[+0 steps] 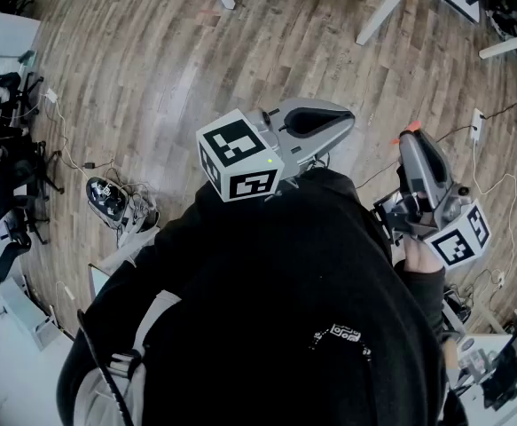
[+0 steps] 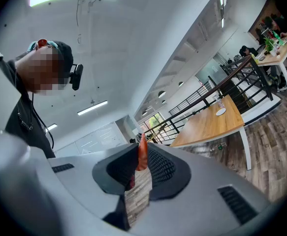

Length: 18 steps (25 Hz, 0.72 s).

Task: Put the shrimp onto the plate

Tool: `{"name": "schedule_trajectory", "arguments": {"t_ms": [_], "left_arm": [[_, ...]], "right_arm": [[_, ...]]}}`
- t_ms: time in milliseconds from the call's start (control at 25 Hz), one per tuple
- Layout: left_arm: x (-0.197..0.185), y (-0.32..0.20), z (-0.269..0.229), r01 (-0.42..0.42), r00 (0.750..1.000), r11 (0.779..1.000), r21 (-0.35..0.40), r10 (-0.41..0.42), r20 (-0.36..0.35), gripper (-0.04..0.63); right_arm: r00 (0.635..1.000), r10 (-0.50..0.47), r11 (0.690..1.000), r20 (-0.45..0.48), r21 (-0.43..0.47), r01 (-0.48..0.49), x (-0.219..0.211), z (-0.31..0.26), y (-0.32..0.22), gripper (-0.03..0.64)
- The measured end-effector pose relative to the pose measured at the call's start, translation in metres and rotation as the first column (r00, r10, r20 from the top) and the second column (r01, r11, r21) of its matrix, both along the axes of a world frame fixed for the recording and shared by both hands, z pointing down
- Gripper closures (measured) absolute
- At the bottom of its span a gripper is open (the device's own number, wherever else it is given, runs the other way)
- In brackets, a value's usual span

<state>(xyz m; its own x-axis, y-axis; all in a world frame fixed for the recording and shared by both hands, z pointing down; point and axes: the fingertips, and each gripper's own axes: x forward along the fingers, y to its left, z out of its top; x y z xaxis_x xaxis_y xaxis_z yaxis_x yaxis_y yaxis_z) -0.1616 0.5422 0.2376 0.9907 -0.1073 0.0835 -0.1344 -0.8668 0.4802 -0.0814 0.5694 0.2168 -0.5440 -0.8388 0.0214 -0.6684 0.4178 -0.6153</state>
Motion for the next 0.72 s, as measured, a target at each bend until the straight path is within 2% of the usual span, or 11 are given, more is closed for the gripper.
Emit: {"name": "schedule_trajectory", "arguments": {"t_ms": [400, 720], "left_arm": [[-0.018, -0.002, 0.001, 0.046, 0.999, 0.999, -0.015, -0.046, -0.019, 0.592], [-0.022, -0.019, 0.004, 0.124, 0.992, 0.992, -0.004, -0.124, -0.014, 0.592]], "right_arm": [[0.998, -0.058, 0.998, 0.009, 0.003, 0.058, -0.016, -0.006, -0.01, 0.549], [0.995, -0.1, 0.995, -0.004, 0.024, 0.101, -0.001, -0.011, -0.038, 0.549]]}}
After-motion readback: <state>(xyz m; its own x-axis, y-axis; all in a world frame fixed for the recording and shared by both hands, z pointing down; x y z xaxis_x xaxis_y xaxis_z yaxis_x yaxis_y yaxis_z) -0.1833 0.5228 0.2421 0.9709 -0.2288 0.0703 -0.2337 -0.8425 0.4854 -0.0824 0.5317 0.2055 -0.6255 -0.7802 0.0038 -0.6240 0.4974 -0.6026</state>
